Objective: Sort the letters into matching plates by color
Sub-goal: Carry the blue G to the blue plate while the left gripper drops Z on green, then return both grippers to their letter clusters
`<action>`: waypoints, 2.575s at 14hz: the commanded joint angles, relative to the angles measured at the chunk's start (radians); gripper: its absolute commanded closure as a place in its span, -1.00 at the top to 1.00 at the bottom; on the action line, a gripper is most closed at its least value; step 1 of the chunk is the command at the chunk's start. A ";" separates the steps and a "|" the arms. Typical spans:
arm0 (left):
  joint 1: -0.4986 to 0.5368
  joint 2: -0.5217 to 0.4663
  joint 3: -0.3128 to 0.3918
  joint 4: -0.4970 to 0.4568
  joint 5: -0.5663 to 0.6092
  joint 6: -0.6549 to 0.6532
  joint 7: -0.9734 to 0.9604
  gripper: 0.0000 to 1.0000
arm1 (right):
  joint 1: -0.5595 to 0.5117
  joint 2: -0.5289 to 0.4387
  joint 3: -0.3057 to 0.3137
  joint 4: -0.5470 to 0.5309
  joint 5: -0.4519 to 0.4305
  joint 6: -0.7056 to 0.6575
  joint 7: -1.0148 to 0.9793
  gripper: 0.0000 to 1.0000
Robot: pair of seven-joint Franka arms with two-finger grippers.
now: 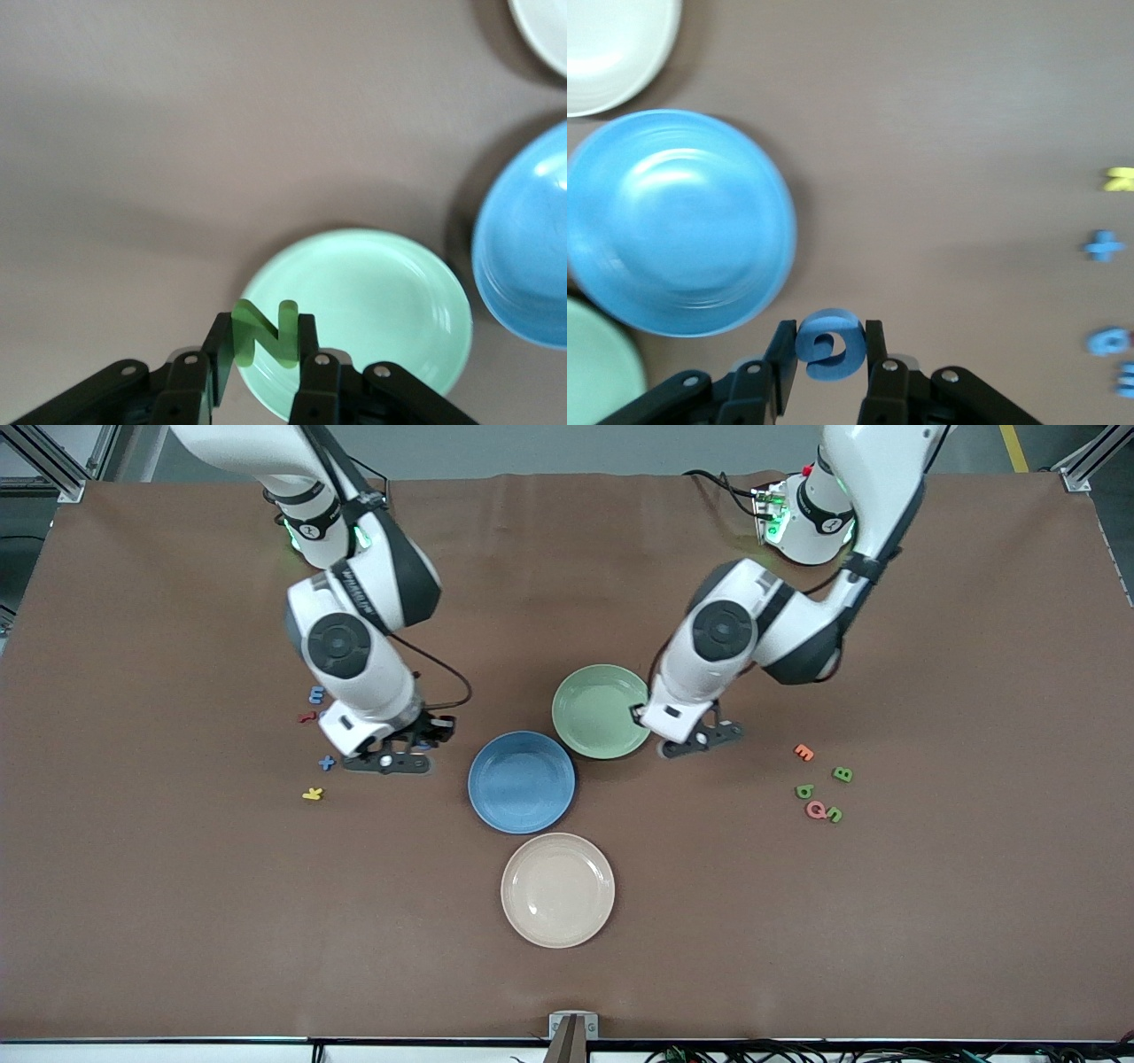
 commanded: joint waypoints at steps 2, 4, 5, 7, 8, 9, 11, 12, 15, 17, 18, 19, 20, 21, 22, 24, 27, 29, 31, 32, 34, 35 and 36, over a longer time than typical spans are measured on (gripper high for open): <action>-0.059 0.065 0.002 -0.020 0.019 0.071 -0.123 -1.00 | 0.043 0.151 -0.011 0.101 0.062 0.100 0.013 -0.58; -0.078 0.109 0.002 -0.019 0.017 0.106 -0.163 -0.99 | 0.075 0.201 -0.013 0.133 0.071 0.126 0.013 -0.58; -0.078 0.131 0.002 -0.011 0.017 0.117 -0.165 -0.94 | 0.084 0.219 -0.011 0.147 0.071 0.130 0.014 -0.58; -0.076 0.150 0.002 -0.009 0.017 0.122 -0.165 -0.11 | 0.103 0.256 -0.011 0.182 0.074 0.144 0.042 -0.58; -0.075 0.154 0.003 -0.011 0.019 0.122 -0.167 0.99 | 0.116 0.277 -0.013 0.200 0.072 0.147 0.062 -0.58; -0.075 0.157 0.003 -0.009 0.017 0.120 -0.167 1.00 | 0.129 0.293 -0.013 0.213 0.071 0.152 0.066 -0.58; -0.056 0.139 0.005 -0.006 0.017 0.117 -0.153 1.00 | 0.141 0.316 -0.013 0.216 0.072 0.192 0.067 -0.58; -0.037 0.111 0.008 0.000 0.017 0.111 -0.151 1.00 | 0.143 0.325 -0.013 0.214 0.072 0.212 0.067 -0.58; 0.074 0.039 0.008 0.006 0.019 0.056 -0.073 1.00 | 0.161 0.353 -0.013 0.214 0.069 0.221 0.065 -0.55; 0.169 0.018 0.009 0.004 0.020 0.018 0.046 1.00 | 0.163 0.360 -0.013 0.214 0.065 0.221 0.063 -0.49; 0.212 0.016 0.009 0.004 0.020 0.014 0.109 0.99 | 0.163 0.360 -0.013 0.214 0.065 0.220 0.063 -0.36; 0.259 0.016 0.009 0.003 0.020 0.014 0.178 0.99 | 0.163 0.359 -0.013 0.214 0.065 0.213 0.065 -0.20; 0.293 0.018 0.009 0.001 0.020 0.013 0.235 0.99 | 0.161 0.354 -0.013 0.214 0.066 0.207 0.065 0.47; 0.331 0.019 0.009 0.000 0.020 0.013 0.290 0.99 | 0.160 0.350 -0.013 0.213 0.066 0.204 0.063 0.99; 0.362 0.022 0.009 0.000 0.020 0.013 0.344 0.99 | 0.152 0.338 -0.014 0.207 0.066 0.197 0.056 1.00; 0.414 0.030 0.009 -0.003 0.020 0.013 0.466 0.99 | 0.141 0.279 -0.022 0.207 0.063 0.074 0.051 1.00; 0.427 0.039 0.011 0.001 0.022 0.013 0.507 0.99 | 0.040 0.143 -0.027 0.204 0.059 -0.136 -0.030 1.00; 0.424 0.060 0.011 0.007 0.057 0.016 0.505 0.99 | -0.055 0.066 -0.027 0.167 0.059 -0.214 -0.137 1.00; 0.416 0.067 0.011 0.014 0.097 0.016 0.495 0.99 | -0.115 0.011 -0.028 0.090 0.039 -0.212 -0.151 1.00; 0.416 0.074 0.011 0.015 0.100 0.016 0.495 0.99 | -0.142 -0.006 -0.028 0.058 -0.001 -0.210 -0.170 1.00; 0.412 0.084 0.009 0.026 0.100 0.016 0.493 0.99 | -0.194 -0.032 -0.028 -0.002 -0.030 -0.192 -0.234 0.99; 0.410 0.094 0.009 0.026 0.100 0.022 0.492 0.99 | -0.219 -0.044 -0.028 -0.035 -0.032 -0.173 -0.257 0.99; 0.410 0.096 0.011 0.024 0.101 0.024 0.492 0.99 | -0.242 -0.057 -0.028 -0.077 -0.032 -0.135 -0.291 0.99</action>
